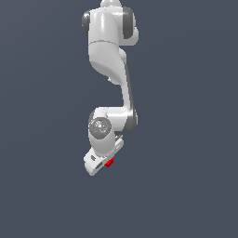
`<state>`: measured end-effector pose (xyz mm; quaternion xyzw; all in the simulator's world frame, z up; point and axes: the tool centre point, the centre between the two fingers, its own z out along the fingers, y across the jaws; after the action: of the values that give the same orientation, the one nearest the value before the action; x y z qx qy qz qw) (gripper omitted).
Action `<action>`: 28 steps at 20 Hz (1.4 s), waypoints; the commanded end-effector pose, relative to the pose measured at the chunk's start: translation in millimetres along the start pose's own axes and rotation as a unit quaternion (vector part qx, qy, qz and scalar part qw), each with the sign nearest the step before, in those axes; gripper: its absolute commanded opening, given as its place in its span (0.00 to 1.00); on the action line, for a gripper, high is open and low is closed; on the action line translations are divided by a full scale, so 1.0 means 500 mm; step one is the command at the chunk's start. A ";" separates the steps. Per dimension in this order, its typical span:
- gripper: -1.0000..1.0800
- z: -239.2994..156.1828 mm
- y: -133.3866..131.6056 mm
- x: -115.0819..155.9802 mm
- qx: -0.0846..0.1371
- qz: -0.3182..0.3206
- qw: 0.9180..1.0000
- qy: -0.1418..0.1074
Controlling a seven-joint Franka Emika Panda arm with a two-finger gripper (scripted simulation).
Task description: Pick up the red cube and move it to a goal position.
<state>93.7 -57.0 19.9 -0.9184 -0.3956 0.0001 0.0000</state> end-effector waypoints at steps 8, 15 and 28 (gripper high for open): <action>0.00 -0.029 -0.014 0.011 0.000 0.000 1.000 0.000; 0.00 -0.121 -0.059 0.047 0.000 0.000 1.000 0.000; 0.00 -0.279 -0.130 0.114 0.000 0.000 1.000 0.000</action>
<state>85.8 27.0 155.0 -0.9180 -0.3965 -0.0005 -0.0004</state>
